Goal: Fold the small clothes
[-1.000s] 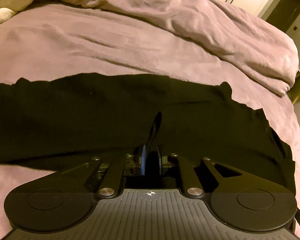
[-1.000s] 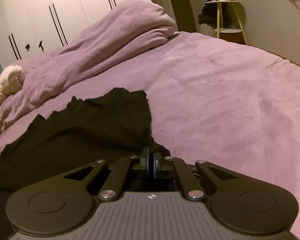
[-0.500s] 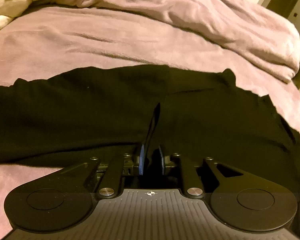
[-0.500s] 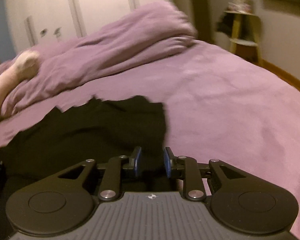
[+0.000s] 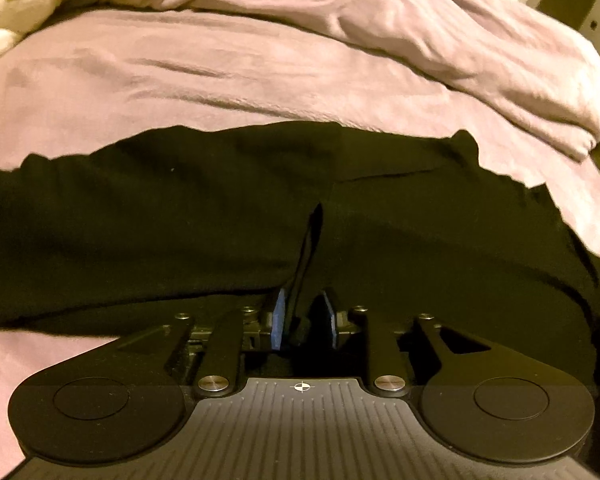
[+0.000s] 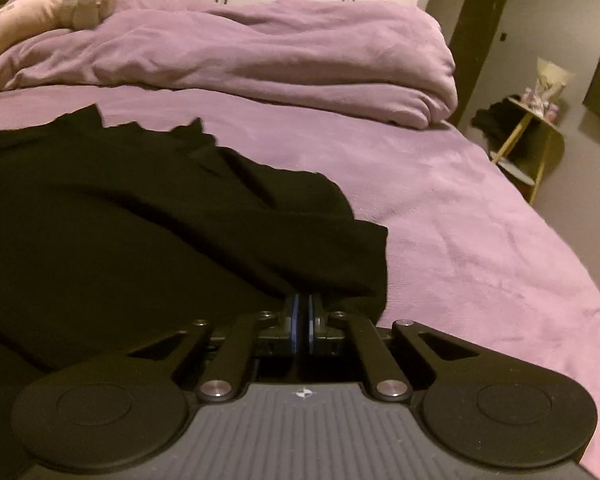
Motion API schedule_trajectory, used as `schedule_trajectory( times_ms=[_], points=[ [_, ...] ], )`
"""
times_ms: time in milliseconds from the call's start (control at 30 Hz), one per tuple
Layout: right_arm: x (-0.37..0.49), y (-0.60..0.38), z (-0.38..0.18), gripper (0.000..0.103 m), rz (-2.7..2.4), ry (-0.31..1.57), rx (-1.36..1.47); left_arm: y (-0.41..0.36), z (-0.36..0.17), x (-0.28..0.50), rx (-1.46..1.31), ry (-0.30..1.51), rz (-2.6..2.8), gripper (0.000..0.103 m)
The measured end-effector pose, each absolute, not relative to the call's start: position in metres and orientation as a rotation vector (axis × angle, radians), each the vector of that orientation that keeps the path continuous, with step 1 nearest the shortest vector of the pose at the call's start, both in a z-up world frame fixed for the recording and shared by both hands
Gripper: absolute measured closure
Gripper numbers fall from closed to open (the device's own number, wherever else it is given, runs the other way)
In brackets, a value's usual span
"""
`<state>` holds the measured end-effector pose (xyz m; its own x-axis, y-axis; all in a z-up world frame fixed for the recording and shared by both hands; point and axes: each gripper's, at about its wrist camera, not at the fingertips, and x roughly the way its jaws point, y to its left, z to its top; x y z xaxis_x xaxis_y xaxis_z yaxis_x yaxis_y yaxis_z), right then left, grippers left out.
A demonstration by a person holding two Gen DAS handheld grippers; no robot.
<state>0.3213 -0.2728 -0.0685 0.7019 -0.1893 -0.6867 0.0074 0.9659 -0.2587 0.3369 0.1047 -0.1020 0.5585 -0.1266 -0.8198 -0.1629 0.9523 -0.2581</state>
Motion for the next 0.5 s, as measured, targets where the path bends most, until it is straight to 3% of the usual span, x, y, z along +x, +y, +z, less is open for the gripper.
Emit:
schedule_trajectory(
  times_ms=[167, 233, 367, 433, 500],
  points=[
    [0.313, -0.257, -0.051, 0.095, -0.086, 0.789, -0.222, 0.121, -0.095, 0.321, -0.427, 0.966, 0.008, 0.074],
    [0.298, -0.246, -0.045, 0.093, -0.034, 0.755, -0.186, 0.132, -0.093, 0.311, -0.483, 0.959, 0.011, 0.066],
    [0.287, -0.225, -0.063, 0.086, 0.028, 0.814, -0.216, 0.162, -0.085, 0.283, -0.559, 0.959, 0.037, 0.065],
    [0.284, -0.221, -0.063, 0.086, 0.021, 0.804, -0.246, 0.184, -0.075, 0.264, -0.580, 0.942, 0.075, 0.051],
    [0.282, -0.222, -0.052, 0.086, 0.015, 0.824, -0.192, 0.209, -0.065, 0.244, -0.572, 0.912, 0.151, 0.044]
  ],
)
